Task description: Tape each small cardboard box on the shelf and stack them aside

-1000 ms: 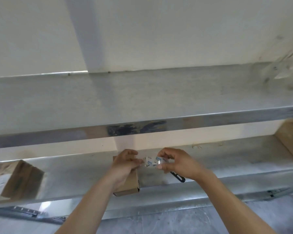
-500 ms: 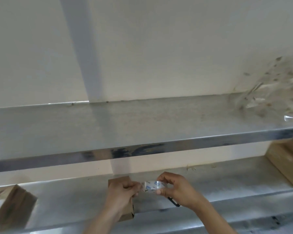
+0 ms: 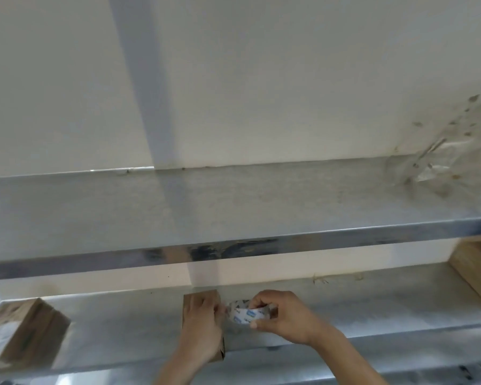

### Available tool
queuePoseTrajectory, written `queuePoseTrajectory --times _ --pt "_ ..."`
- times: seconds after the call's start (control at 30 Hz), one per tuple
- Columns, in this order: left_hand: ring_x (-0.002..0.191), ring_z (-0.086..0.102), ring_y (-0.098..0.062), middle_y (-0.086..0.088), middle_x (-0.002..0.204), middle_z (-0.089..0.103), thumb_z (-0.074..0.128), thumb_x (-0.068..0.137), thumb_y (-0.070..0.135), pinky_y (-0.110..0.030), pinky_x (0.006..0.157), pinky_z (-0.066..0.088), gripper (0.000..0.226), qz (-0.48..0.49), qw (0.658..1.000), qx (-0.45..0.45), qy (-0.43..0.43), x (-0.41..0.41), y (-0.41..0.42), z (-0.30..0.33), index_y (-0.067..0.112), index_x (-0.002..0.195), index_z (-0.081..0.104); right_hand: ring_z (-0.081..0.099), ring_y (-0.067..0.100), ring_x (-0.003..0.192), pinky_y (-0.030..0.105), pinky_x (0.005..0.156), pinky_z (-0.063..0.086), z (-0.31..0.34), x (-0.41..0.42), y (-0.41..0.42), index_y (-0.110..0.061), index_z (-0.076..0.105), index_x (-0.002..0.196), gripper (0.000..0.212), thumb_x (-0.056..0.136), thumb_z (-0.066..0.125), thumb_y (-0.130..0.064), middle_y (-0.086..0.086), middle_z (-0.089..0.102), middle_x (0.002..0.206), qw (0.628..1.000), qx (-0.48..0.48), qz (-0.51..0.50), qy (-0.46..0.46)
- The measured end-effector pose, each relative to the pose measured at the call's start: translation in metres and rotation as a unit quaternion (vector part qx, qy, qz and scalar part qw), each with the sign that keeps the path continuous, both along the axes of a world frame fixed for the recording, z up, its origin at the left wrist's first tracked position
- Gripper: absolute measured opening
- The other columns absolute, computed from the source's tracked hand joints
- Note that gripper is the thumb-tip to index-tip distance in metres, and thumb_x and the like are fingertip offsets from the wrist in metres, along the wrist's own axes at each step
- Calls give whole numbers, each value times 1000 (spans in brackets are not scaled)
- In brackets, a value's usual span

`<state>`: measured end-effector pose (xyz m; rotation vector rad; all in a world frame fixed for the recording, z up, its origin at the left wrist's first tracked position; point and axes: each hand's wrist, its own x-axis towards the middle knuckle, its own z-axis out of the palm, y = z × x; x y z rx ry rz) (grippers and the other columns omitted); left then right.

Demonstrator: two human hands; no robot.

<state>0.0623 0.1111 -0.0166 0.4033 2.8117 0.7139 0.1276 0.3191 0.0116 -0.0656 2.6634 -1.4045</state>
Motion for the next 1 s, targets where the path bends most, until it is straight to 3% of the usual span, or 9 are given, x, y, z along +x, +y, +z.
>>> queuePoseTrajectory --times 0.1,0.23,0.43,0.5,0.57,0.67,0.77,0.87,1.0 --pt "95 55 -26 -2 103 51 50 102 19 -28 74 32 12 31 999 40 -6 -7 -8 6 12 107 59 55 -3 85 12 71 40 -6 -7 14 -36 65 85 7 88 70 -36 -16 62 90 996 91 6 6" --pt "82 56 -28 -5 88 57 47 104 20 -36 69 34 14 168 971 170 3 -12 -36 5 13 93 51 56 19 87 30 74 41 -46 -17 56 -8 66 86 15 91 64 -22 2 65 91 974 210 -88 2" --pt "104 57 -27 -4 114 58 37 108 35 -39 93 44 26 245 943 197 -113 -12 -69 -36 20 123 52 55 16 84 27 71 43 -91 -25 66 -23 56 81 15 96 55 -24 -5 58 88 947 299 -106 -41" --pt "105 62 -25 0 114 62 34 107 45 -47 101 48 24 256 924 229 -167 -11 -74 -56 31 118 51 59 16 91 25 76 45 -96 -24 58 -27 61 92 11 98 52 -27 -6 61 98 927 355 -103 -72" --pt "102 65 -23 3 111 65 33 106 50 -53 101 50 24 259 910 257 -198 -10 -77 -68 38 105 54 60 24 108 35 87 49 -106 -22 48 -25 67 104 15 90 64 -27 -1 63 115 896 419 -132 -59" --pt "108 64 -20 5 115 66 33 106 52 -51 104 48 27 267 890 291 -227 -10 -76 -71 43 102 58 62 36 106 41 85 53 -106 -21 10 -12 68 109 31 79 76 -16 11 61 117 934 332 -129 19" --pt "107 63 -15 6 115 69 27 107 50 -43 103 47 38 249 894 279 -248 -10 -70 -67 43 107 64 57 23 117 30 95 42 -79 -30 -63 -14 52 134 34 105 44 -31 7 56 129 984 143 -74 -77" --pt "104 65 -15 3 111 72 28 106 54 -41 101 49 45 250 881 306 -260 -7 -63 -61 40 105 70 53 17 126 23 100 39 -69 -40 -113 -25 45 144 41 109 31 -38 -1 58 136 971 -78 -120 -194" --pt "96 66 -9 6 104 74 26 108 47 -29 76 50 46 244 847 385 -275 0 -60 -40 34 105 70 55 14 125 35 111 41 -78 -37 -125 -37 50 143 45 105 31 -52 -8 61 135 940 -173 -205 -211"
